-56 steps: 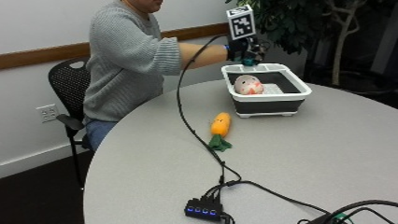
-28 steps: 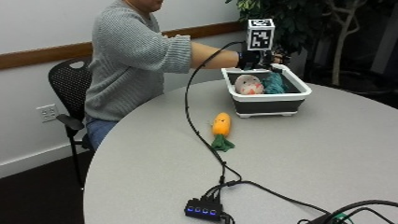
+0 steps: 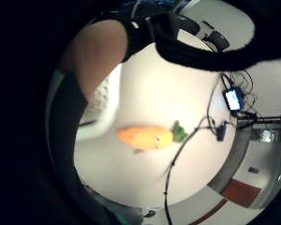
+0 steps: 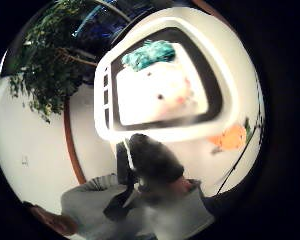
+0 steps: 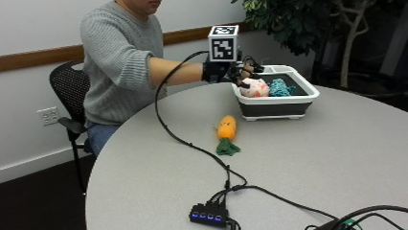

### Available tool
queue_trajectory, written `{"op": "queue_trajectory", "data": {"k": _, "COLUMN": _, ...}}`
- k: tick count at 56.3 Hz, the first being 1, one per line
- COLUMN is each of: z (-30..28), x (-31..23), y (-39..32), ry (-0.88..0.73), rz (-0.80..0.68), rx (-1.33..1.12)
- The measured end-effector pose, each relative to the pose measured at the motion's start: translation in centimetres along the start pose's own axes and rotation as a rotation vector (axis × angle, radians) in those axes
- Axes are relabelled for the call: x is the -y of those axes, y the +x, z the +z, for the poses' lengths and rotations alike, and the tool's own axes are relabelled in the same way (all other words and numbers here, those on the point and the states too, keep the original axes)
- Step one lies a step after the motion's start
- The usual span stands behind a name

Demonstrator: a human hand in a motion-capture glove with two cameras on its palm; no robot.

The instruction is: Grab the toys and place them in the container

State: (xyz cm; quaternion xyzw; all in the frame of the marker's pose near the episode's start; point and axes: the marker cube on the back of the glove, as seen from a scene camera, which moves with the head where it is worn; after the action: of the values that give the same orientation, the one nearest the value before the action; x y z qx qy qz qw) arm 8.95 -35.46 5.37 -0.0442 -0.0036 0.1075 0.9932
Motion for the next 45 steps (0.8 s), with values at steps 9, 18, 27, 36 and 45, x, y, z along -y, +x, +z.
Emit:
{"op": "queue_trajectory", "data": {"k": 9, "z": 0.2, "x": -2.7, "y": 6.2, "ry": -0.01, "rz": 0.111, "rx": 0.015}}
{"op": "queue_trajectory", "data": {"k": 18, "z": 4.3, "x": -3.0, "y": 8.0, "ry": -0.087, "rz": 0.176, "rx": -0.058}}
{"op": "queue_trajectory", "data": {"k": 27, "z": 14.0, "x": -3.8, "y": 8.7, "ry": -0.244, "rz": 0.241, "rx": -0.122}}
{"op": "queue_trajectory", "data": {"k": 36, "z": 16.6, "x": -4.5, "y": 8.1, "ry": -0.141, "rz": 0.215, "rx": -0.082}}
{"op": "queue_trajectory", "data": {"k": 45, "z": 16.1, "x": -4.5, "y": 7.7, "ry": -0.128, "rz": 0.202, "rx": -0.133}}
